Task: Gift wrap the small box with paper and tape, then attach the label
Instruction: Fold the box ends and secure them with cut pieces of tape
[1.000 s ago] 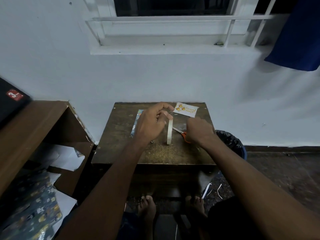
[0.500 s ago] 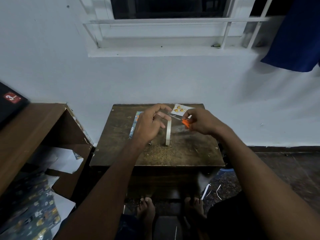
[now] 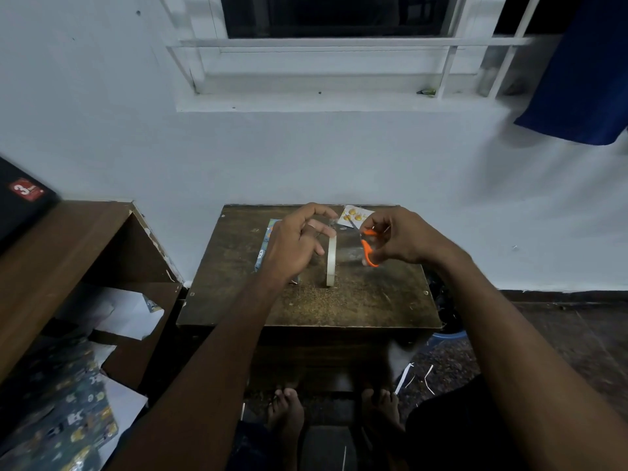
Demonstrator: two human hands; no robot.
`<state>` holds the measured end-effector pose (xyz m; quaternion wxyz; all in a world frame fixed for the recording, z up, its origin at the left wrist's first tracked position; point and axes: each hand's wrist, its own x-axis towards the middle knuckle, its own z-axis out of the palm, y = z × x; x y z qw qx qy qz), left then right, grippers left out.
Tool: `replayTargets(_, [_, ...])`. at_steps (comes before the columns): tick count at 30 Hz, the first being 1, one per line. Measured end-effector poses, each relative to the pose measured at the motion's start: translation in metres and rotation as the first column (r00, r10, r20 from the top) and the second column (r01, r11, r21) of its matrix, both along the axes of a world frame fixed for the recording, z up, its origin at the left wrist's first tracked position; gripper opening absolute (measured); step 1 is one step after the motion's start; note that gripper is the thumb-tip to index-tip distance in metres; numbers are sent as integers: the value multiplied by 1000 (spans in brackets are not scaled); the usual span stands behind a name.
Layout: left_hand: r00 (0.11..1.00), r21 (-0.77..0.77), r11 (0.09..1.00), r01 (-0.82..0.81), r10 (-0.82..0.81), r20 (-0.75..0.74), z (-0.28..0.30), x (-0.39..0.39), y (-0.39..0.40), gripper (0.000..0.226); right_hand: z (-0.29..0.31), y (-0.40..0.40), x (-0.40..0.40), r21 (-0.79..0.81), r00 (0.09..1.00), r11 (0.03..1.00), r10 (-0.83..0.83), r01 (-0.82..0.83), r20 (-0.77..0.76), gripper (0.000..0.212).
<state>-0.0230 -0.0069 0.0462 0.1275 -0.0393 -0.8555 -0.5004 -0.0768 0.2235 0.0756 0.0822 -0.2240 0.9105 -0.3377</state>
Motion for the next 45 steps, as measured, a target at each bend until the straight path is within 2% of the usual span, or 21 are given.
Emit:
replayTargets(8, [1000,-29,1000,1,-2,-7,0,0,-1,44,5,-2,3,-25,997,999,-26,24,-68,43])
replayTargets(18, [1000,-81,997,12,-14,-23,0,0,-3,38,3,-6,1,14,997,1000,-8,9,-76,43])
replayTargets(40, [999,-135,991,-8,4,-35,-1,-1,-4,44,0,-13,1,57,984,998,-30,41,-174,39])
replayTargets(45, [999,-136,991,-6,0,-46,-3,-4,-4,45,-2,-12,-1,46,988,998,-25,32,-151,38])
